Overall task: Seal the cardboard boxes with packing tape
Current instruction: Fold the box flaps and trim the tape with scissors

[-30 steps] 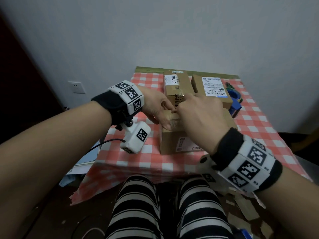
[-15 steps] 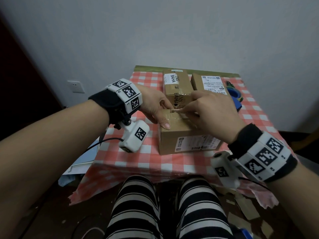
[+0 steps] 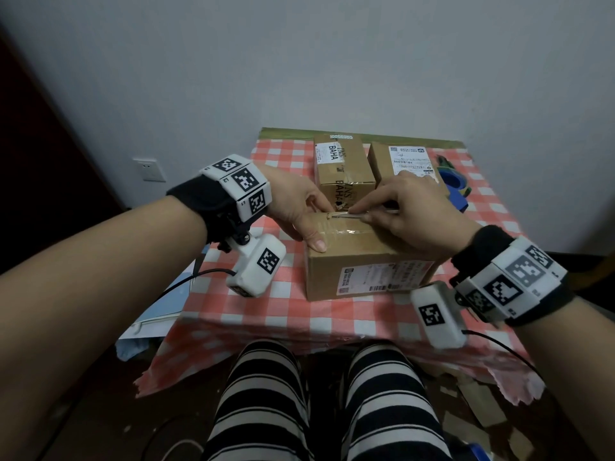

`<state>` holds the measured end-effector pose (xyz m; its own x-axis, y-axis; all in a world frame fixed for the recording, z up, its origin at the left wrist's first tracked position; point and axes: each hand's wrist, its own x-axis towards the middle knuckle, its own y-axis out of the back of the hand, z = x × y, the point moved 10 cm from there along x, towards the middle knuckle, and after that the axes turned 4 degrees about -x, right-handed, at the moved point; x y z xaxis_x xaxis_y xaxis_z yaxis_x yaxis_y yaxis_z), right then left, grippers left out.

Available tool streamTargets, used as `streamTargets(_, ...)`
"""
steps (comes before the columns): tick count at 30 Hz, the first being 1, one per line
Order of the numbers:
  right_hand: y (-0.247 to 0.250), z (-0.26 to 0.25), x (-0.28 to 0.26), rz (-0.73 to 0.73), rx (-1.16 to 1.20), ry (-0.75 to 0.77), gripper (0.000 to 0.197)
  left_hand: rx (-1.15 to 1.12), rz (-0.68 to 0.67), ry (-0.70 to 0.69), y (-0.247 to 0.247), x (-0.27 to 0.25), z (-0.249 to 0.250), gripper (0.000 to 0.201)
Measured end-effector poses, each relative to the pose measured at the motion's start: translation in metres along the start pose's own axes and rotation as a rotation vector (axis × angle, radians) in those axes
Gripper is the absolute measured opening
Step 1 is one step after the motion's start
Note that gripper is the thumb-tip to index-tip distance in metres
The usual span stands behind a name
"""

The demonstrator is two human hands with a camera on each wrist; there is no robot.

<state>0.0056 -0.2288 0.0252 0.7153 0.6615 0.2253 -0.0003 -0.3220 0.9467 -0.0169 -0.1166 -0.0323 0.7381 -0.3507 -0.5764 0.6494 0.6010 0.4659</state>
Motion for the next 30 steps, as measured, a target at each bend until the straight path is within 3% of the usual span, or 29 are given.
streamTargets(6, -0.014, 0.015, 0.003, -0.111, 0.259, -0.06, 0.02, -0.011, 0.0, 0.006, -0.001, -0.001, 0.0, 0.072)
streamTargets(13, -0.018, 0.018, 0.002, -0.152, 0.315, -0.096, 0.019, 0.005, 0.011, 0.005, 0.0, -0.002, 0.001, 0.072)
streamTargets(22, 0.015, -0.001, 0.007, -0.079, -0.112, 0.006, 0.027, 0.018, 0.018, 0.004, 0.0, -0.002, 0.001, 0.072)
streamTargets(30, 0.02, -0.029, 0.01, -0.085, -0.362, 0.089, 0.021, -0.014, 0.019, 0.013, -0.001, -0.002, -0.001, 0.07)
